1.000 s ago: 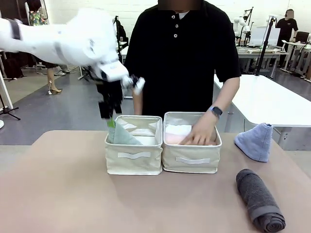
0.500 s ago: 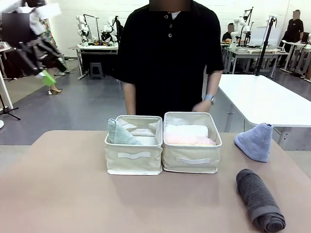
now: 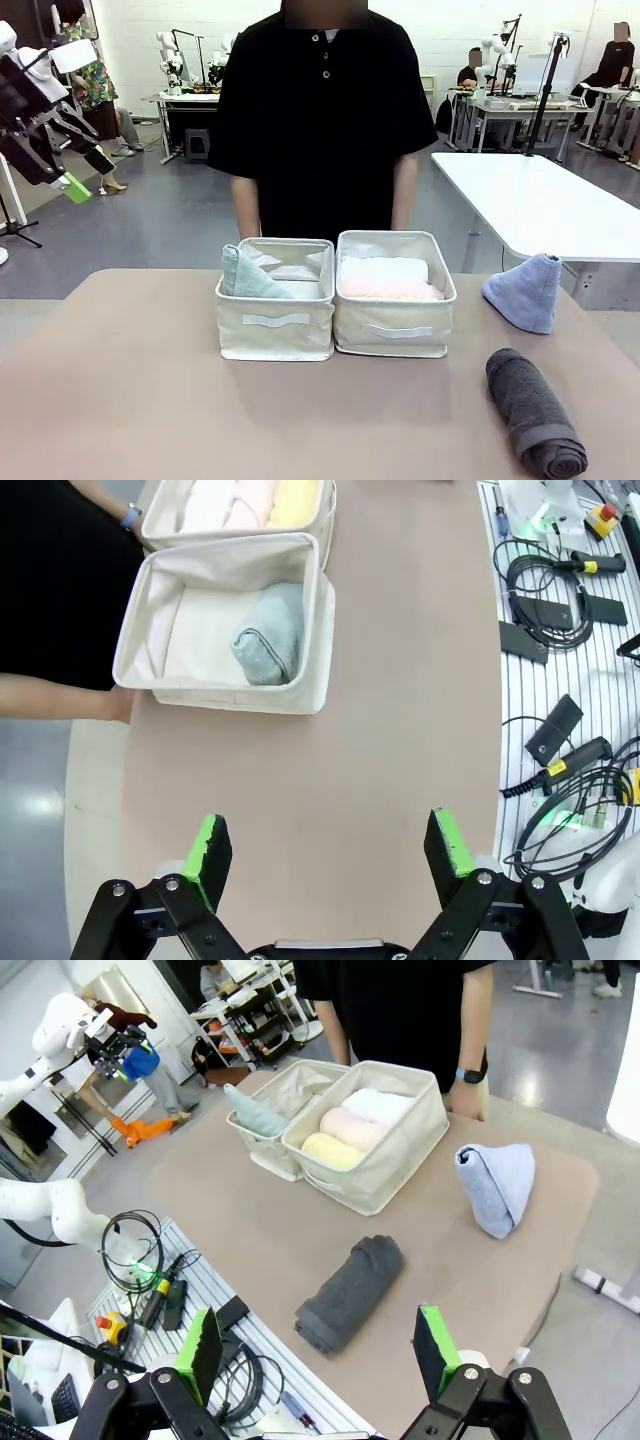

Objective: Sort the towels based on their folding style.
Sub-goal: Pick up one triangle-folded towel and place it in the left Fabric basket, then pick up another triangle-folded towel from the table and place it in the left Fabric basket.

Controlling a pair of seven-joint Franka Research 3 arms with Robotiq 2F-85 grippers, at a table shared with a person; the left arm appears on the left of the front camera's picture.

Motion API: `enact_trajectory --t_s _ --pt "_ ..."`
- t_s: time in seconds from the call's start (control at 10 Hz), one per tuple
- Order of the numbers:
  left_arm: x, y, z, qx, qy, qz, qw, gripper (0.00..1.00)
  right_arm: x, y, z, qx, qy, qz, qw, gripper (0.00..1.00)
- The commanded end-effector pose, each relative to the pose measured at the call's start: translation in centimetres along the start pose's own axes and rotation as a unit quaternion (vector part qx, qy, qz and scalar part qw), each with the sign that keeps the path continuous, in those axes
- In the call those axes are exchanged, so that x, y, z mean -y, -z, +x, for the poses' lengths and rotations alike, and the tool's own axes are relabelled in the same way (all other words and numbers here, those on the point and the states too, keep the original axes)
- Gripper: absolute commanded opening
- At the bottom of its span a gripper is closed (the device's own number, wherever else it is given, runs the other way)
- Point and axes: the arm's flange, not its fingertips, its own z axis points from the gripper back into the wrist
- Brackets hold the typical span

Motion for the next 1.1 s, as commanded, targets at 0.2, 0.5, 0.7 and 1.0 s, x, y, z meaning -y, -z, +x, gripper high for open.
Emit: enact_trajectory --t_s 0.2,0.5,0.7,1.0 --pt "0.1 -0.5 0.3 0.009 0.0 -0.001 1.0 1.0 0.0 -0.1 0.1 0.011 -0.008 0.008 1.0 1.0" --pt "0.0 -0.3 0.2 0.001 0.002 0.003 1.0 1.0 0.0 -0.1 0.1 0.011 -0.008 0.008 1.0 1.0" --pt "-3.3 -4.4 -3.7 0.154 -0.085 -0.074 0.982 1.0 0.0 -0.1 0.1 0.011 -0.008 0.008 1.0 1.0" --pt "-5.2 -7.5 -11.1 0.188 -0.106 -0.037 0.976 1.0 0.0 -0.1 0.1 0.011 -0.008 0.008 1.0 1.0"
